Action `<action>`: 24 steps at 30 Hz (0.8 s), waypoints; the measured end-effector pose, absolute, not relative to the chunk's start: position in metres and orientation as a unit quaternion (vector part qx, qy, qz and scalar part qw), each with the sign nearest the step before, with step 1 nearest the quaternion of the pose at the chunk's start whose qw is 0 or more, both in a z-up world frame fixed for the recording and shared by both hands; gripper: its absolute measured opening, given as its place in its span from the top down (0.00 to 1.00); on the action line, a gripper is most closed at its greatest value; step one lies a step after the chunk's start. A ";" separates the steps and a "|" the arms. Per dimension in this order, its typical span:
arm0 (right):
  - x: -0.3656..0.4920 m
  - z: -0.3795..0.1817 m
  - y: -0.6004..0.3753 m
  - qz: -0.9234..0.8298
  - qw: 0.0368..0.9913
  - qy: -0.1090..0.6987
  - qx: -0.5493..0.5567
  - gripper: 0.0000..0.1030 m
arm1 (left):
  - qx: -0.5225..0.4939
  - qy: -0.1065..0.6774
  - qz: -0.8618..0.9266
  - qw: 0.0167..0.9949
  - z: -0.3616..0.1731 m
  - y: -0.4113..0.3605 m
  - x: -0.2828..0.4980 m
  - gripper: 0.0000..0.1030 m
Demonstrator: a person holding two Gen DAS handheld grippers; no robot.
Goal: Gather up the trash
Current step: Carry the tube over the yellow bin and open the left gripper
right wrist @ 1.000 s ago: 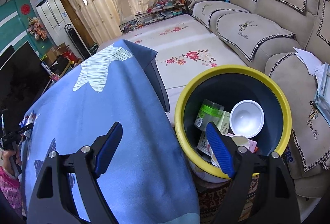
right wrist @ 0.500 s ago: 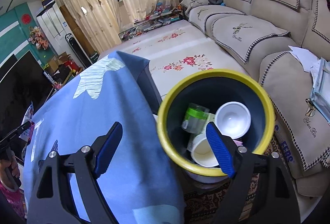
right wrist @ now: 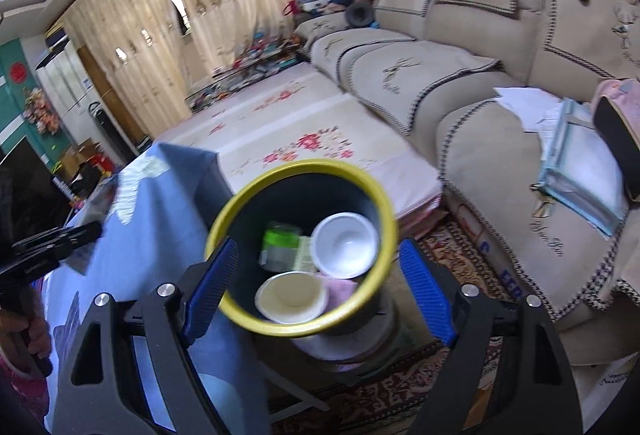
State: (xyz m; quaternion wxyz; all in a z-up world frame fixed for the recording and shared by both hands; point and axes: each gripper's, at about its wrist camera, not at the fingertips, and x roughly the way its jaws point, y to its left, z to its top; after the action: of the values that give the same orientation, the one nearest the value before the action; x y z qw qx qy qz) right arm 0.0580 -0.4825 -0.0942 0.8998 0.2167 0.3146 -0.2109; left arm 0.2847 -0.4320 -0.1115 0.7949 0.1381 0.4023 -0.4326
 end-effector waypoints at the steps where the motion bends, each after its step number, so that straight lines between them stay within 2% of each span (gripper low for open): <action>1: 0.054 -0.094 -0.486 -0.215 0.899 0.313 0.219 0.24 | 0.141 0.407 -0.439 0.789 -0.116 -0.449 0.288 0.84; 5: 0.042 -0.094 -0.498 -0.221 0.896 0.311 0.227 0.24 | 0.161 0.428 -0.450 0.767 -0.143 -0.515 0.291 0.83; 9: 0.037 -0.097 -0.505 -0.222 0.893 0.313 0.235 0.24 | 0.185 0.446 -0.442 0.756 -0.171 -0.564 0.305 0.77; 11: 0.036 -0.099 -0.507 -0.222 0.891 0.315 0.239 0.24 | 0.200 0.445 -0.429 0.760 -0.185 -0.572 0.312 0.63; 12: 0.035 -0.100 -0.507 -0.222 0.890 0.316 0.241 0.24 | 0.203 0.446 -0.420 0.764 -0.189 -0.579 0.315 0.49; 13: 0.035 -0.101 -0.507 -0.221 0.889 0.318 0.243 0.24 | 0.203 0.447 -0.415 0.766 -0.190 -0.576 0.318 0.40; 18: 0.035 -0.098 -0.498 -0.219 0.891 0.321 0.234 0.24 | 0.175 0.444 -0.402 0.782 -0.174 -0.542 0.322 0.26; 24: 0.039 -0.102 -0.477 -0.190 0.896 0.329 0.229 0.21 | 0.109 0.404 -0.387 0.822 -0.110 -0.419 0.292 0.08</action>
State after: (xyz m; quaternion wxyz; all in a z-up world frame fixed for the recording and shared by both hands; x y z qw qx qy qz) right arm 0.0393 -0.4765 -0.1022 0.8963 0.2286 0.3290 -0.1900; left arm 0.2921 -0.4190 -0.1097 0.8219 0.1091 0.4039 -0.3867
